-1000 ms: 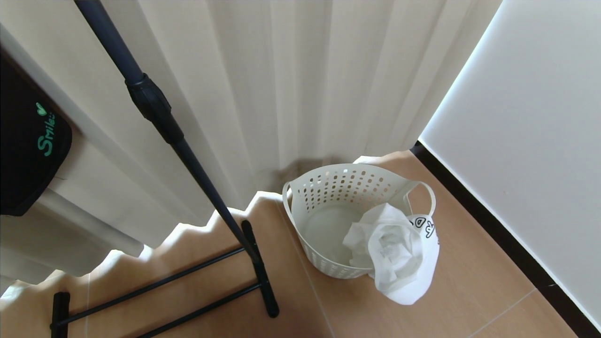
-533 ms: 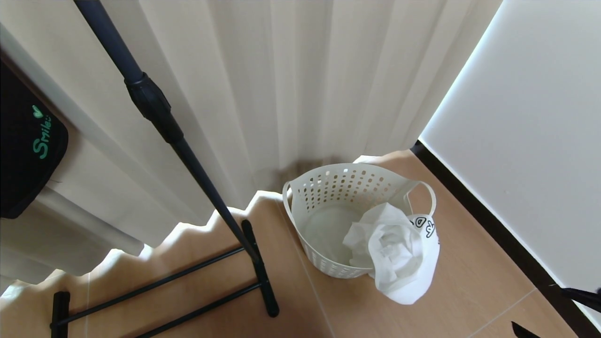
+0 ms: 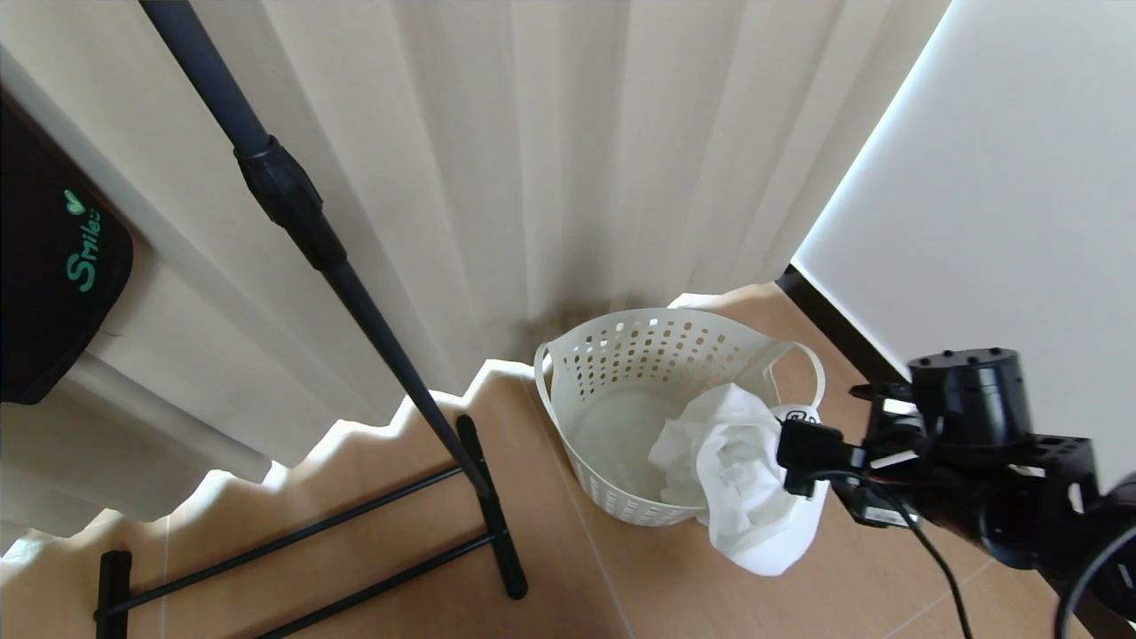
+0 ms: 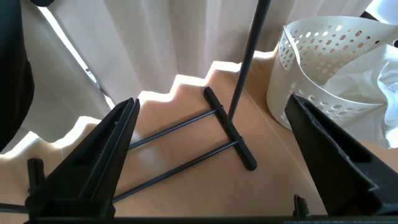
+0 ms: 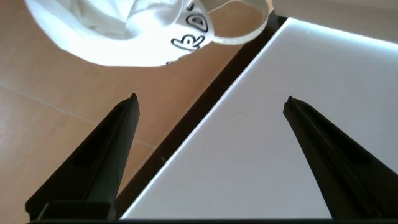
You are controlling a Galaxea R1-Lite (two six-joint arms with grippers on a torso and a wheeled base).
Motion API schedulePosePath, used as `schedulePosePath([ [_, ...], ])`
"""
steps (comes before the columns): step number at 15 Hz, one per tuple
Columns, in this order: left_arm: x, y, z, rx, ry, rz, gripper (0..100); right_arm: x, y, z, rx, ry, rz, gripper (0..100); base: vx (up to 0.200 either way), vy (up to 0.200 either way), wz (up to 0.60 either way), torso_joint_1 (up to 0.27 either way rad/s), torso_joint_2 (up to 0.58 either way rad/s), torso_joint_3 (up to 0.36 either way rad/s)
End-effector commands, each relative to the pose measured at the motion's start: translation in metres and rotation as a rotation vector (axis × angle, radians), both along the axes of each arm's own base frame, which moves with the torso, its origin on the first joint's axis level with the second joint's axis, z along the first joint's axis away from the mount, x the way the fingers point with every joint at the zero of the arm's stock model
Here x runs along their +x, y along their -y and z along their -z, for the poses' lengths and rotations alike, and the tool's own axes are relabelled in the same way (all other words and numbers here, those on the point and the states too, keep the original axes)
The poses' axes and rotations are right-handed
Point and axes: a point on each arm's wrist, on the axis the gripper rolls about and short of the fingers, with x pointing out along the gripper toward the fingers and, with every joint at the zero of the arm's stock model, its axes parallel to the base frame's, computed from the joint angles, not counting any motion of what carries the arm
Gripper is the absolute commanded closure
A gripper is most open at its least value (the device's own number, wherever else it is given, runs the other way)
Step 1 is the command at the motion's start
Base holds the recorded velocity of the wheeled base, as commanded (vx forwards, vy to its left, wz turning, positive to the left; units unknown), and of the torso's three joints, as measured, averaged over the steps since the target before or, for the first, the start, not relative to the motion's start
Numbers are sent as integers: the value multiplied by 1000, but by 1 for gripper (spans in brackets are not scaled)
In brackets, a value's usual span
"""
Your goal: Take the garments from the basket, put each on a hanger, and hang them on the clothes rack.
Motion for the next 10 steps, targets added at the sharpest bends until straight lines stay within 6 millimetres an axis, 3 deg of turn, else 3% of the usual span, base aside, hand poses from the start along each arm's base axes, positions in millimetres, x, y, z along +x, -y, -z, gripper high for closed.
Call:
schedulePosePath([
  [1,0,0,0,0,1,0,0,40,-44,44,-85,-48,-34,0,0,0,0,0,0,0],
  [5,0,0,0,1,1,-1,0,75,-60,64,-97,16,21,0,0,0,0,0,0,0],
  [10,0,0,0,0,1,0,0,99,-70,80,-104,50,54,0,0,0,0,0,0,0],
])
